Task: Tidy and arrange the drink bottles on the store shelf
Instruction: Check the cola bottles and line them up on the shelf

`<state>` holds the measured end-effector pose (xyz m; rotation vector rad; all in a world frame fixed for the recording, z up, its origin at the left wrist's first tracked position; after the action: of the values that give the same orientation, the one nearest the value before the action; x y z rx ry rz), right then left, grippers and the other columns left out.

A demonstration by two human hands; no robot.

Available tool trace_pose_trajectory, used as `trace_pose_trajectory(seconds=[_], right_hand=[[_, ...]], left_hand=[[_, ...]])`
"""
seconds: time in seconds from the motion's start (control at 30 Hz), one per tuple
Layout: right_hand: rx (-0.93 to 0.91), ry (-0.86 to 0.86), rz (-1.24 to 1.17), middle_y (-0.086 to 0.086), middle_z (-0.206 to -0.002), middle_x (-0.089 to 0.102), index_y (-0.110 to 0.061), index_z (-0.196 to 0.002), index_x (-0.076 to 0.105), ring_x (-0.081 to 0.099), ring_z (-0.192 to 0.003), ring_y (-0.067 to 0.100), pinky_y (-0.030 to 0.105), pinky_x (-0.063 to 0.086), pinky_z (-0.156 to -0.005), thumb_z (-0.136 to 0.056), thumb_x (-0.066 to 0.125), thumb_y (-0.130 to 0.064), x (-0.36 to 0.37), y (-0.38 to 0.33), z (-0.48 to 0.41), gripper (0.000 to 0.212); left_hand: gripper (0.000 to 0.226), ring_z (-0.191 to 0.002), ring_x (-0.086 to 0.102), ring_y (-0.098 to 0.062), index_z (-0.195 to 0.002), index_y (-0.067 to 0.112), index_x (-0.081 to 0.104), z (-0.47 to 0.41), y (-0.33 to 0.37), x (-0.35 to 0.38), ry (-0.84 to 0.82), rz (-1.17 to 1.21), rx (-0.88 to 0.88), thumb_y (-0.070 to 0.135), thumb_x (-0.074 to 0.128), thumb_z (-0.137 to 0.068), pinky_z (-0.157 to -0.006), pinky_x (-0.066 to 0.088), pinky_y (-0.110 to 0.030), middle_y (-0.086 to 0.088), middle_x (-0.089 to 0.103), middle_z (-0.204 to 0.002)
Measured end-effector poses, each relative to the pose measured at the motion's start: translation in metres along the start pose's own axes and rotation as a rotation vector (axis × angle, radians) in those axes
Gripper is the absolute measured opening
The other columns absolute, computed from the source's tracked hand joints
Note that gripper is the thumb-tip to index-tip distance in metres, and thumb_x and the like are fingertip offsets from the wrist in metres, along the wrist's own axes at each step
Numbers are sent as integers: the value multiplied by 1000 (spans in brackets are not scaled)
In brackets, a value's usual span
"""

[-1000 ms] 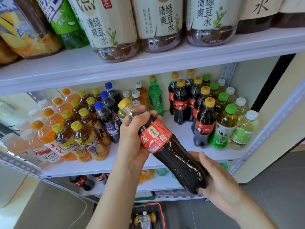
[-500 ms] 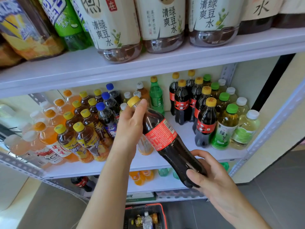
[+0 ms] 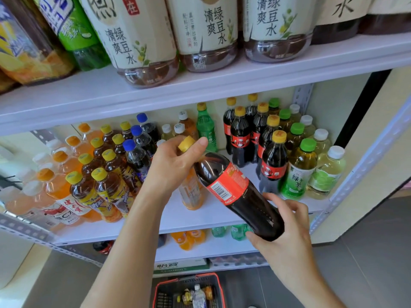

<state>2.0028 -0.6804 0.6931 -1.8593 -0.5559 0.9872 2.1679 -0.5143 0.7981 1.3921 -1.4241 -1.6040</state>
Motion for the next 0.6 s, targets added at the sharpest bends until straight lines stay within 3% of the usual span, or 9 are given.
trace_pose_trajectory(seconds=[0.07,0.17,0.3,0.37,0.47,0.6], right_hand=[[-18,-21,30,-31,-114,29,-68,-108,43,43,-102,-20,-8,32,-78,-54,89,-9,2,2,-2,92],[-35,-124,-24,-25,-116,38,-58,-111,47,47,-104,-17,-6,34,-79,-59,88,-19,4,8,-10,77],[167,-570,-263,-29,-114,60,-57,-118,46,61,-103,-5,16,49,-83,-80,75,-44,21,22,-18,50],[294,-653,-458,-23,-115,65,-57,-115,54,67,-103,6,30,56,-86,-80,69,-44,30,25,-17,40],[302,-566,-493,-14,-116,68,-55,-110,60,71,-100,15,29,56,-84,-79,74,-35,38,29,-21,39],[280,-354,-260,-10,-109,60,-53,-105,57,68,-93,17,29,51,-78,-71,85,-33,38,43,-25,49]], left_hand=[[43,-72,63,-28,-85,1,57,-2,3,2,-5,7,32,43,61,-92,-72,51,-43,-25,63,-81],[27,-66,55,-21,-84,8,56,-4,7,5,-49,51,103,31,59,-98,-63,46,-33,-18,56,-74],[20,-66,52,-18,-90,9,57,-10,12,6,-139,15,181,30,56,-92,-62,43,-29,-3,52,-72],[19,-64,53,-12,-91,10,57,-16,12,7,-157,6,193,29,56,-92,-61,44,-22,0,53,-70],[18,-68,60,-13,-94,16,63,-24,6,9,-140,-47,161,32,60,-90,-62,49,-22,-9,62,-75],[20,-68,63,-11,-90,20,64,-38,-2,6,-107,-207,128,39,70,-85,-66,53,-31,4,66,-74]])
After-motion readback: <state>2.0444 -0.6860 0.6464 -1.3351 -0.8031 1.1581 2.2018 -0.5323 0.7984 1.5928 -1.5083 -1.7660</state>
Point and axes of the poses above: each hand's wrist, its own z-axis away from the middle knuckle, its own x-axis out of the palm, y = z × x, the point moved 7 cm from there along -z, towards the middle knuckle
